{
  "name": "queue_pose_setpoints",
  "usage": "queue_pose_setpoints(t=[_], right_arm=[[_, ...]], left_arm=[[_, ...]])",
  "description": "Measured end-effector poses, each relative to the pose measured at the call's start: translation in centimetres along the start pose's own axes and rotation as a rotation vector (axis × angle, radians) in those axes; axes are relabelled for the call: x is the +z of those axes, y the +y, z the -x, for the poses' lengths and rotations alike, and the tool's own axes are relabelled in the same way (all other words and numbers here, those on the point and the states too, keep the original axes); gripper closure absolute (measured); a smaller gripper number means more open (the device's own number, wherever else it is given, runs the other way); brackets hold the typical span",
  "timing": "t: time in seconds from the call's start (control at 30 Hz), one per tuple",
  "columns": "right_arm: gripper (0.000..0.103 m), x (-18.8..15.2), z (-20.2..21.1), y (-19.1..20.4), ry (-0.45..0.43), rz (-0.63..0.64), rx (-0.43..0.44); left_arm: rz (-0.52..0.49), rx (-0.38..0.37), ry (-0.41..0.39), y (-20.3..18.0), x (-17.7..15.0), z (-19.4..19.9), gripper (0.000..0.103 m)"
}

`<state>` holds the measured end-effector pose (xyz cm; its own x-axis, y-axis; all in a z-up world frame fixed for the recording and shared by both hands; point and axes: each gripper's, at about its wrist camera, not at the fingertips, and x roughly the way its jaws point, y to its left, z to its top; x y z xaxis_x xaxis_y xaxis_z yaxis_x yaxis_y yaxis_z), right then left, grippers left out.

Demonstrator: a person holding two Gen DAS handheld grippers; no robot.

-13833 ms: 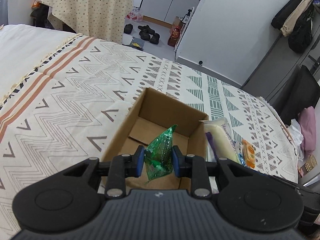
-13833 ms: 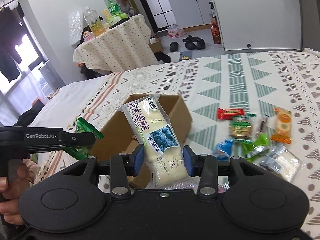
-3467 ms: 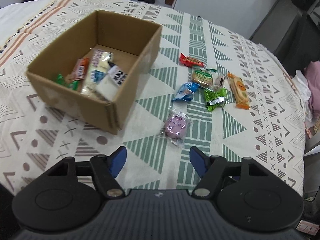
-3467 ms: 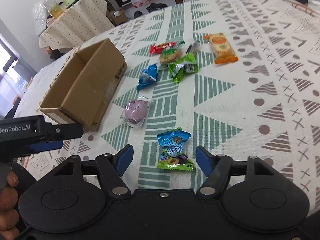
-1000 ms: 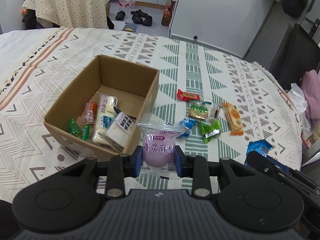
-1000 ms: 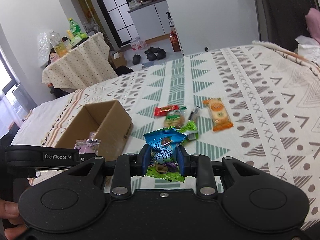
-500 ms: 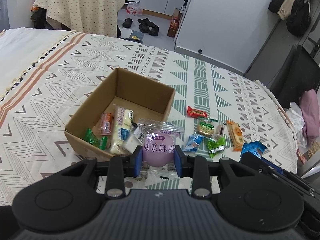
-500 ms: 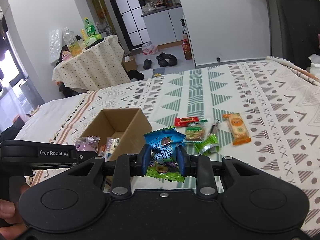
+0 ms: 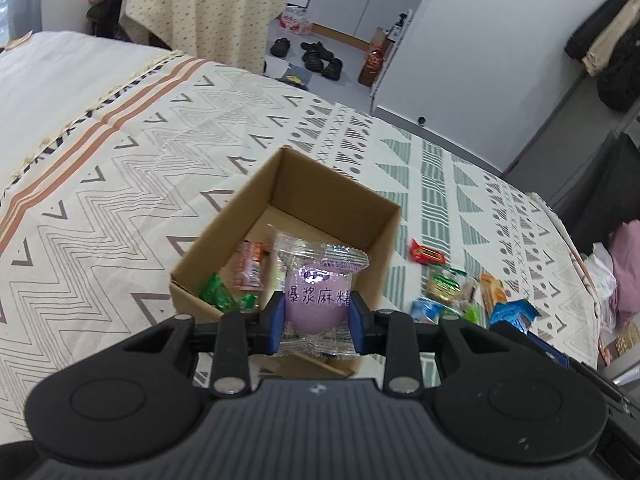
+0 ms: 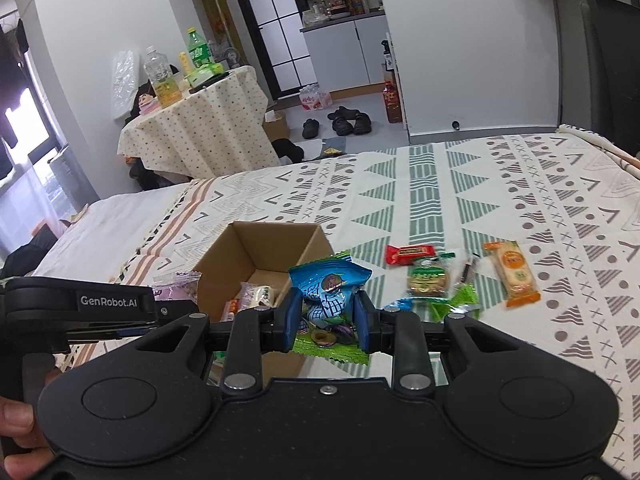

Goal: Organize snacks
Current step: 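Carry both held snacks over the cardboard box and open both grippers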

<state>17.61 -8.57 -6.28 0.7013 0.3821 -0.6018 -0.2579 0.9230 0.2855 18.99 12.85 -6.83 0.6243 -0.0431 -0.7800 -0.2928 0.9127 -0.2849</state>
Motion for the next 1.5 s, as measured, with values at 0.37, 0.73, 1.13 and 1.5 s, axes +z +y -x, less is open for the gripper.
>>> queue_pose_setpoints(t=[0.37, 0.73, 1.13, 1.5], right_arm=[[0.075, 0.8, -2.9, 2.3, 0.018, 0.018, 0.013], [0.075, 1.4, -6.0, 4.4, 0.041, 0.017, 0.03], [0.068, 3.5, -7.3, 5.8, 0.006, -0.003, 0.093], [0.039, 2.5, -3.4, 2.7, -0.009, -0.042, 0.072]], left_arm=[[0.071, -0.008, 0.016, 3.1, 1.4, -2.6, 0.071], [0.1, -0.014, 0.027, 4.4, 2.3, -3.8, 0.066], [0.118, 0.055, 0.02, 4.9, 2.1, -2.8, 0.039], [0.077, 0.068, 0.025, 1.7, 0.6, -1.0, 0.015]])
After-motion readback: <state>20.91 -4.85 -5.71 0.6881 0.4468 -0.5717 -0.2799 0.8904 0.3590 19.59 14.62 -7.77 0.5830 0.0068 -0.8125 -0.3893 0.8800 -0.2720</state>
